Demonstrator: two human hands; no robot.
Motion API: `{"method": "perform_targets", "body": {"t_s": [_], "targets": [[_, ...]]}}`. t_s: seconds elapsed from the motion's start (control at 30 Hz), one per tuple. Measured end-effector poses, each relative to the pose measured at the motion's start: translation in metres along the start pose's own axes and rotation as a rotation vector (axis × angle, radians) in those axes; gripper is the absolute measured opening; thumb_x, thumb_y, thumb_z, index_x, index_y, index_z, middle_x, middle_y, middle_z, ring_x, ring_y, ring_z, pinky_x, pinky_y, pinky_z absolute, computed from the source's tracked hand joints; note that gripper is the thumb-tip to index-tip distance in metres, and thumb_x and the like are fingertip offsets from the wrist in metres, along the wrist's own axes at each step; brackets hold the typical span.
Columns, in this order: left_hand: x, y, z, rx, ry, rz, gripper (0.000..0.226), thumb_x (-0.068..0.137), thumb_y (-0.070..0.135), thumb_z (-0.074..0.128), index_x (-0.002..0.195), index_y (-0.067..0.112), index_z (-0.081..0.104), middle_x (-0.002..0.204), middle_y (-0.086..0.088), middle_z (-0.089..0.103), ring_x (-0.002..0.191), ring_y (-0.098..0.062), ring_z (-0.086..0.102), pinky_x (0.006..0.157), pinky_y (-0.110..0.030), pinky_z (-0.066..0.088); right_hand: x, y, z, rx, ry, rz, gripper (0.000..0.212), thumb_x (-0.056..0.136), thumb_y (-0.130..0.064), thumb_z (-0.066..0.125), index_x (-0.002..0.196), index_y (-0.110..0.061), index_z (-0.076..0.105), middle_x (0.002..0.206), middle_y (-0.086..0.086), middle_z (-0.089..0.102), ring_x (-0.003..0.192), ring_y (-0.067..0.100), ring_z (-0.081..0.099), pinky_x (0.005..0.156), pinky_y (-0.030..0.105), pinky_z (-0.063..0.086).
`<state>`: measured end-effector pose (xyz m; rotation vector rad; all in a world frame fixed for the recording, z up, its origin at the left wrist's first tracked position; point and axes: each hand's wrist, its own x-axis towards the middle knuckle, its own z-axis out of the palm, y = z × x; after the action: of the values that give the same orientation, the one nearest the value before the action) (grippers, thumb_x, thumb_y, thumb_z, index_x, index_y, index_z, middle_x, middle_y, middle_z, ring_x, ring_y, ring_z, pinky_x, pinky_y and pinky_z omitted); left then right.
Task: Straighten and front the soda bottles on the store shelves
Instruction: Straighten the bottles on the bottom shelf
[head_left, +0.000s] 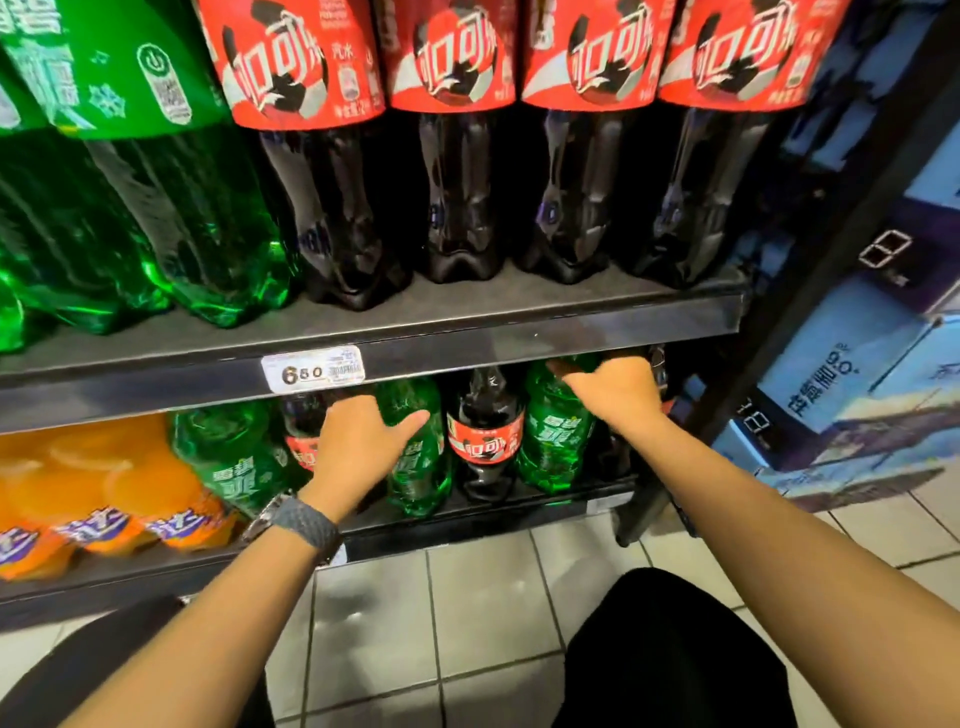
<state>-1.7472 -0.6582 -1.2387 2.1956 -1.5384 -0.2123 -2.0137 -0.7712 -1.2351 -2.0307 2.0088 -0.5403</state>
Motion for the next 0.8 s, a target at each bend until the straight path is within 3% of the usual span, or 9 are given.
{"method": "perform_targets", "body": {"t_s": [0.07, 0.13, 0.2, 0.27, 0.33, 0.43, 0.67, 0.73, 0.8], "targets": [[0.003, 0.005, 0.005, 0.041, -0.019, 0.004, 0.065, 0.078, 0.060, 0.067, 0.047, 0.012, 0.034, 0.046, -0.007, 0.043, 0.055, -0.030, 0.051, 0.052, -0.034, 0.032, -0.001, -0.006, 0.006, -0.028, 0.008, 0.022, 0.071, 0.075, -0.073, 0.055, 0.074, -0.004, 0.071, 0.078, 0.014, 0.069, 0.090, 0.032, 0.064, 0.085, 0.032, 0.044], [0.003, 0.005, 0.008, 0.074, 0.004, 0.002, 0.067, 0.077, 0.059, 0.068, 0.045, 0.013, 0.031, 0.042, -0.006, 0.039, 0.047, -0.026, 0.044, 0.049, -0.033, 0.029, -0.003, -0.009, 0.010, -0.057, -0.004, 0.050, 0.066, 0.075, -0.071, 0.058, 0.053, -0.009, 0.060, 0.057, 0.006, 0.059, 0.082, 0.030, 0.063, 0.086, 0.033, 0.042], [0.003, 0.002, 0.010, 0.060, 0.030, -0.006, 0.069, 0.075, 0.058, 0.070, 0.044, 0.013, 0.029, 0.040, -0.001, 0.032, 0.042, -0.020, 0.036, 0.045, -0.032, 0.022, -0.004, -0.008, 0.011, -0.033, -0.008, 0.088, 0.065, 0.074, -0.067, 0.063, 0.046, -0.009, 0.052, 0.049, 0.003, 0.051, 0.077, 0.028, 0.062, 0.084, 0.034, 0.045], [0.003, 0.000, 0.012, 0.065, 0.046, -0.004, 0.069, 0.075, 0.059, 0.070, 0.045, 0.013, 0.029, 0.041, -0.001, 0.032, 0.041, -0.018, 0.034, 0.043, -0.031, 0.019, -0.005, -0.005, 0.009, 0.014, 0.015, 0.120, 0.065, 0.070, -0.065, 0.069, 0.046, -0.007, 0.051, 0.048, 0.003, 0.050, 0.066, 0.025, 0.061, 0.064, 0.031, 0.047], [0.003, 0.000, 0.014, 0.072, 0.058, 0.005, 0.068, 0.075, 0.059, 0.070, 0.045, 0.012, 0.030, 0.041, -0.001, 0.033, 0.041, -0.018, 0.034, 0.043, -0.031, 0.018, -0.006, -0.002, 0.005, 0.043, 0.035, 0.122, 0.068, 0.068, -0.064, 0.072, 0.042, -0.008, 0.044, 0.042, 0.001, 0.043, 0.047, 0.016, 0.050, 0.042, 0.027, 0.031], [0.002, -0.001, 0.016, 0.068, 0.079, 0.006, 0.068, 0.075, 0.060, 0.069, 0.045, 0.013, 0.030, 0.041, -0.001, 0.032, 0.040, -0.018, 0.034, 0.042, -0.030, 0.018, -0.006, 0.001, 0.004, 0.058, 0.020, 0.110, 0.068, 0.069, -0.062, 0.072, 0.043, -0.010, 0.037, 0.041, -0.001, 0.038, 0.039, 0.012, 0.039, 0.037, 0.026, 0.021], [-0.001, -0.003, 0.008, -0.010, 0.050, -0.019, 0.066, 0.075, 0.060, 0.069, 0.049, 0.013, 0.032, 0.044, -0.002, 0.036, 0.044, -0.020, 0.038, 0.043, -0.031, 0.022, -0.008, 0.004, 0.007, 0.093, 0.038, 0.072, 0.063, 0.072, -0.054, 0.074, 0.049, -0.009, 0.037, 0.047, 0.002, 0.040, 0.044, 0.016, 0.042, 0.044, 0.030, 0.025], [-0.005, -0.009, 0.003, -0.157, 0.046, -0.065, 0.059, 0.078, 0.056, 0.069, 0.057, 0.011, 0.038, 0.054, -0.004, 0.043, 0.053, -0.023, 0.044, 0.050, -0.032, 0.030, -0.010, 0.007, 0.007, 0.105, 0.049, 0.076, 0.060, 0.073, -0.054, 0.074, 0.056, -0.005, 0.044, 0.055, 0.005, 0.047, 0.055, 0.023, 0.050, 0.053, 0.030, 0.032], [-0.010, -0.021, -0.006, -0.217, 0.063, -0.037, 0.045, 0.083, 0.048, 0.068, 0.074, 0.008, 0.051, 0.071, -0.005, 0.054, 0.069, -0.023, 0.051, 0.061, -0.032, 0.037, -0.021, 0.011, 0.013, 0.175, 0.162, 0.032, 0.052, 0.076, -0.050, 0.073, 0.074, -0.004, 0.048, 0.074, 0.006, 0.048, 0.071, 0.022, 0.047, 0.063, 0.029, 0.033]]}}
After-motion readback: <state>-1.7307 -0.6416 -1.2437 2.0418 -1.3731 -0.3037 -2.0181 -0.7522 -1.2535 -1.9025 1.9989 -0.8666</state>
